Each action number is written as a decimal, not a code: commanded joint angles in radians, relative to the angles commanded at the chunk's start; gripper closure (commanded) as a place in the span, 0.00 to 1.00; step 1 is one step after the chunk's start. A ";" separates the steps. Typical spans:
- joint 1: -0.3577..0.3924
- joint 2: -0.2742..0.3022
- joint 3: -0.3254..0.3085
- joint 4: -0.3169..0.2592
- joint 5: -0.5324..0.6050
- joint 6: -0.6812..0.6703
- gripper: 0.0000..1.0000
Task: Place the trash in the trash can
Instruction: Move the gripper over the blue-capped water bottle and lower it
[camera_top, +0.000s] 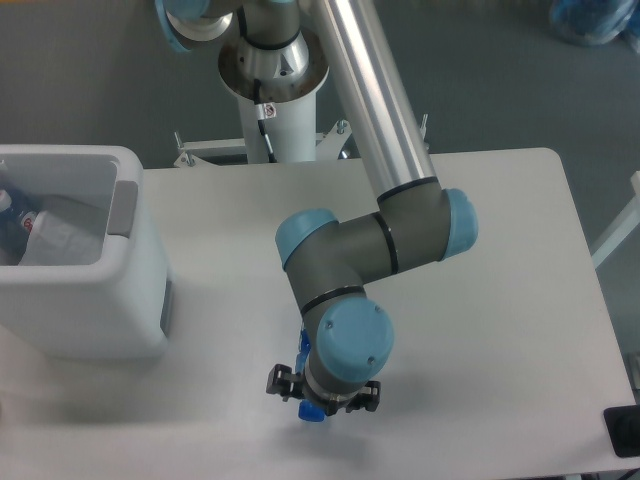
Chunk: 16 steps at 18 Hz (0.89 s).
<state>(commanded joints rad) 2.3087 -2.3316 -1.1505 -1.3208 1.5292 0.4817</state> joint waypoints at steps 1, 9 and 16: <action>-0.009 -0.005 0.000 0.000 0.017 0.000 0.00; -0.035 -0.043 0.002 0.011 0.086 -0.017 0.18; -0.035 -0.045 0.003 0.011 0.078 -0.051 0.83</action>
<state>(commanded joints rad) 2.2734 -2.3761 -1.1474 -1.3100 1.6076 0.4311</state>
